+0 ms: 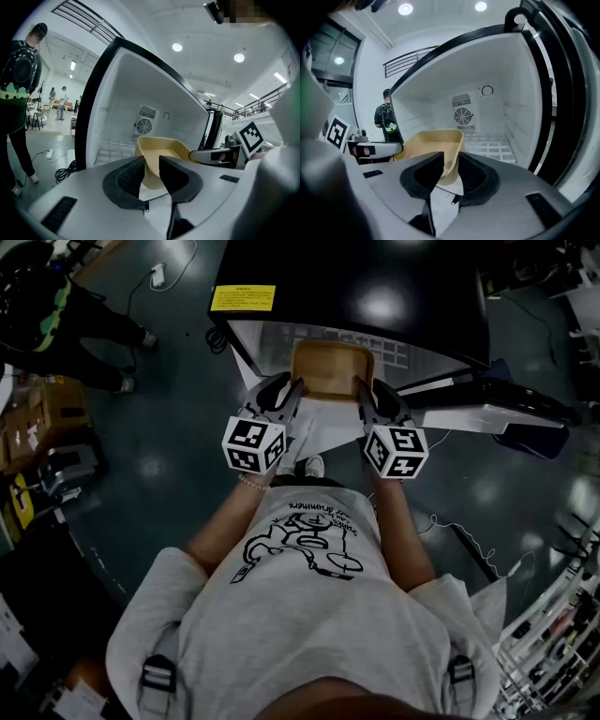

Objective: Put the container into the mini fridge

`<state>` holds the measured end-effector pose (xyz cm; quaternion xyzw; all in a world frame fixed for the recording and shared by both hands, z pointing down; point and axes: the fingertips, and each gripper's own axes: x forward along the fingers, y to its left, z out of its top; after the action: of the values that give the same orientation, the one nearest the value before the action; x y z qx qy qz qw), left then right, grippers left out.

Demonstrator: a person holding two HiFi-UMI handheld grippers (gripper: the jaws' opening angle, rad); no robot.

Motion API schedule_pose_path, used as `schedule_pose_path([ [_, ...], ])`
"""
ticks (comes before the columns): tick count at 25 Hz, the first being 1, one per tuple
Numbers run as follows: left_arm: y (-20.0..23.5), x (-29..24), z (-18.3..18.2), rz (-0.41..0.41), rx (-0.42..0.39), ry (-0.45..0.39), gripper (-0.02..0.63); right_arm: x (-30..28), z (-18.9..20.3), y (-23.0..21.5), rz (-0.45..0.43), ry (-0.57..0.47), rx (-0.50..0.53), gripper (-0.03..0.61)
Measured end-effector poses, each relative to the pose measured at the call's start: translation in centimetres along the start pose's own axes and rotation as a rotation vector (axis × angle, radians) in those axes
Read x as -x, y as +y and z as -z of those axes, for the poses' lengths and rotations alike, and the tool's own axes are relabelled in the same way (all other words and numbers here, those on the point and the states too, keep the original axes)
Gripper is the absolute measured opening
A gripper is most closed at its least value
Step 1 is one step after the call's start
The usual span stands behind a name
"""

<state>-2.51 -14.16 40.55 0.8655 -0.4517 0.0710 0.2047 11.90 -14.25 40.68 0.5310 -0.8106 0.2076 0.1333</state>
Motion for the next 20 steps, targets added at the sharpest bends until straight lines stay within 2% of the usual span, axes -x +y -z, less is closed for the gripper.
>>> schedule_pose_path([
  [20,1.4,-3.7,-1.9,0.002,-0.015,-0.011,0.104,-2.7,-1.8,-2.2,0.009,-0.008,0.006,0.101],
])
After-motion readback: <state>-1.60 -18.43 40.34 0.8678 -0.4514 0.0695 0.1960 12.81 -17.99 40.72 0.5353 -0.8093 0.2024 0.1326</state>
